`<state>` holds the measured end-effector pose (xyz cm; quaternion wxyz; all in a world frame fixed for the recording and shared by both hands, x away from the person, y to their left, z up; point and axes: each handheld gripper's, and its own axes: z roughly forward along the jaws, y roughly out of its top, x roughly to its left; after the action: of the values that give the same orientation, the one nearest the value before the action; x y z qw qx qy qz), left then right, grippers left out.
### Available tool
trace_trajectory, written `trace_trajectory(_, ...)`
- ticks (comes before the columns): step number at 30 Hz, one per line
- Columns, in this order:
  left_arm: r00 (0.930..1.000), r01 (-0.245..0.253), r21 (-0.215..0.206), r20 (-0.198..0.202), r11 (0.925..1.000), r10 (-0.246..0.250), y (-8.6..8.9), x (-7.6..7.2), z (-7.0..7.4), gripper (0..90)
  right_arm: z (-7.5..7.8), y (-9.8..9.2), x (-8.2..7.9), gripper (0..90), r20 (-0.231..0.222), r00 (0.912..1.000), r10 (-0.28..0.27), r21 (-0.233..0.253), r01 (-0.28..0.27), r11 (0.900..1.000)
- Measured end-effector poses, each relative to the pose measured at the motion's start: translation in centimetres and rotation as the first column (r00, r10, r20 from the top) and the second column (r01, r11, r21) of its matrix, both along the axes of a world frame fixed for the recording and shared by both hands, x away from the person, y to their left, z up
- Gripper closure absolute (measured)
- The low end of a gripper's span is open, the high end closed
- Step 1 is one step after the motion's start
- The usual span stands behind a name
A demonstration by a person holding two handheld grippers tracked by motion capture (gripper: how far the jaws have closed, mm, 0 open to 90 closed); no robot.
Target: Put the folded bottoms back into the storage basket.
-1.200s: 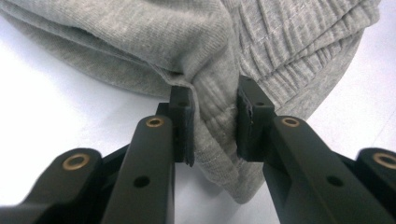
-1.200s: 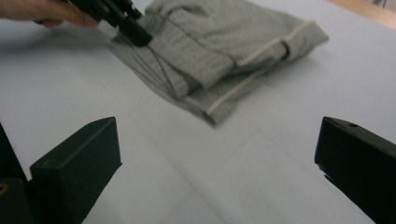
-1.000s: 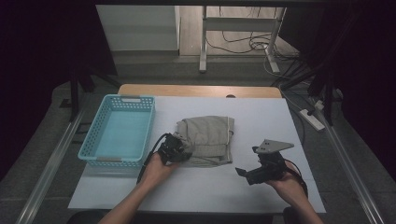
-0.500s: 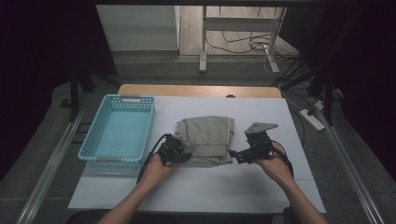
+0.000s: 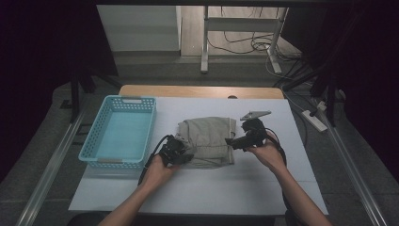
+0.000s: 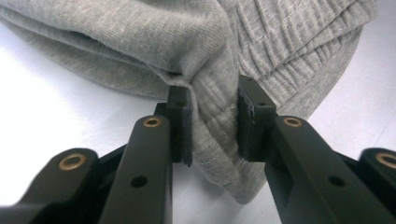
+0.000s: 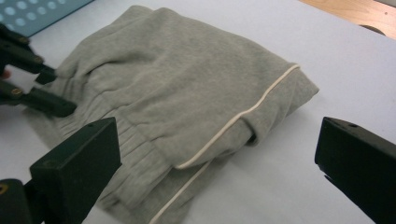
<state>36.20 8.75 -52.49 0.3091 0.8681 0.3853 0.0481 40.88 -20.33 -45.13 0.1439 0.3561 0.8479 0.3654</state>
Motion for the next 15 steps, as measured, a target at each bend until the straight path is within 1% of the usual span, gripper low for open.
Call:
trace_trajectory(3,1.0,-0.001,0.0,-0.004,1.0,0.001,0.0,0.0,0.0,69.7,-0.2,0.2,0.9,0.3,-0.012,0.9998,-0.012,-0.02,0.012,1.0)
trace_trajectory(9,1.0,-0.001,0.002,-0.008,1.0,0.001,-0.1,0.1,0.1,71.2,-0.5,0.7,2.9,0.3,-0.021,0.9986,-0.049,-0.013,0.049,0.999)
trace_trajectory(11,1.0,0.0,0.001,-0.007,1.0,0.0,-0.1,0.0,0.1,71.3,-0.5,0.9,3.5,0.3,-0.023,0.9979,-0.061,-0.021,0.06,0.998)
trace_trajectory(13,1.0,0.009,-0.002,0.0,1.0,-0.009,0.0,0.0,0.0,71.2,-0.6,1.0,4.1,0.3,-0.01,0.9978,-0.065,-0.031,0.065,0.997)
trace_trajectory(15,0.9997,0.025,-0.003,0.007,0.9997,-0.025,0.1,0.1,0.0,71.0,-0.7,1.1,4.7,0.3,-0.013,0.9972,-0.074,-0.033,0.073,0.997)
